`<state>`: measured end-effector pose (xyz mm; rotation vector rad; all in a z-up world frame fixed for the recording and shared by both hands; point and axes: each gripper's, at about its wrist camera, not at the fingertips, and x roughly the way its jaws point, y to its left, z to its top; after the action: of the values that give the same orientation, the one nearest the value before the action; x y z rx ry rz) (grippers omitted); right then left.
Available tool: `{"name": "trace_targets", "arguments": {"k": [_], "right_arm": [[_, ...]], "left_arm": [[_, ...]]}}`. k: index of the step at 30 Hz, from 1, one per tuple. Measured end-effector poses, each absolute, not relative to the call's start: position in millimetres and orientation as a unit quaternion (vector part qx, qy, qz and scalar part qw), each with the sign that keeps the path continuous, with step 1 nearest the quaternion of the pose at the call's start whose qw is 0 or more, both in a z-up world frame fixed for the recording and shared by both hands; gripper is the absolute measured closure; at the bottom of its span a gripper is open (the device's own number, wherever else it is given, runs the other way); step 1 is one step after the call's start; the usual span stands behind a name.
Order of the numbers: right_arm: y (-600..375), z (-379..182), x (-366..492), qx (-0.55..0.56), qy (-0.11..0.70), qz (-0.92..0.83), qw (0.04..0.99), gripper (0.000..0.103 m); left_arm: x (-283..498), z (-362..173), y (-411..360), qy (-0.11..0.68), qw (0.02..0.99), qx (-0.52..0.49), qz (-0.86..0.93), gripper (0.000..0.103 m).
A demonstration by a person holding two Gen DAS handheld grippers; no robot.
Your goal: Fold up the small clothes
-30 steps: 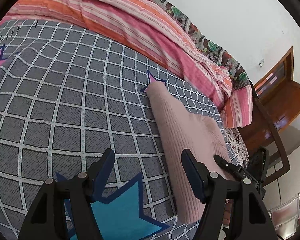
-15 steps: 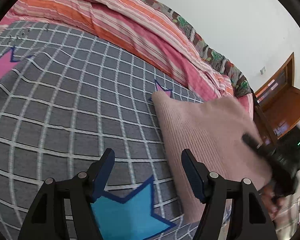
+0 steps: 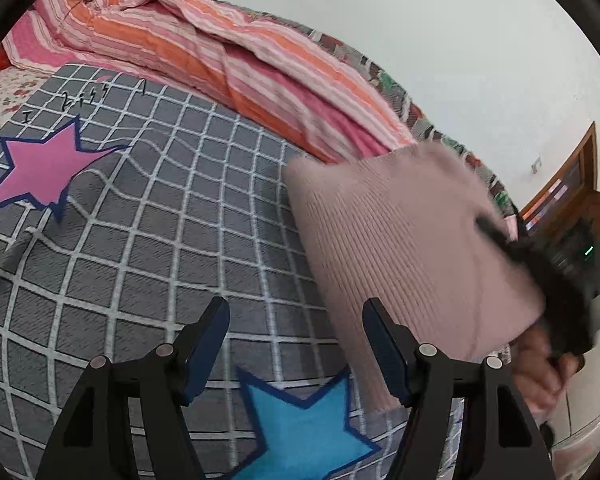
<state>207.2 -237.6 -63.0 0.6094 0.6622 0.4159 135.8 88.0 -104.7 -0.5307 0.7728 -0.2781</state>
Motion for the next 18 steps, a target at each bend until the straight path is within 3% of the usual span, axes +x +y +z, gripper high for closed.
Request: {"name": "trace_targets", "arguments": {"k": [5,8,15,17,18], "right_arm": [[-280,-150,212,0.289,0.398,0.113,0.863,0.066],[-295,-144,207,0.295,0.390,0.131,0.862,0.059],[-276,-104,236,0.199,0.369,0.135,0.898,0.059],[-271,-111,253,0.183,0.394,0.131,0.891,0.062],[-267,-116,259,0.165,0.406,0.122,0.890,0.077]], "left_arm": [[138,-122,78,0.392,0.880,-0.229,-0.141,0.036],[144,-128,68,0.399,0.879,-0.213,-0.148,0.036],[159,-123,58,0.402,0.876,-0.221,-0.151,0.036],[160,-123,55,0.401,0.876,-0.220,-0.151,0.036],[161,-121,53,0.401,0.877,-0.219,-0.151,0.036]]}}
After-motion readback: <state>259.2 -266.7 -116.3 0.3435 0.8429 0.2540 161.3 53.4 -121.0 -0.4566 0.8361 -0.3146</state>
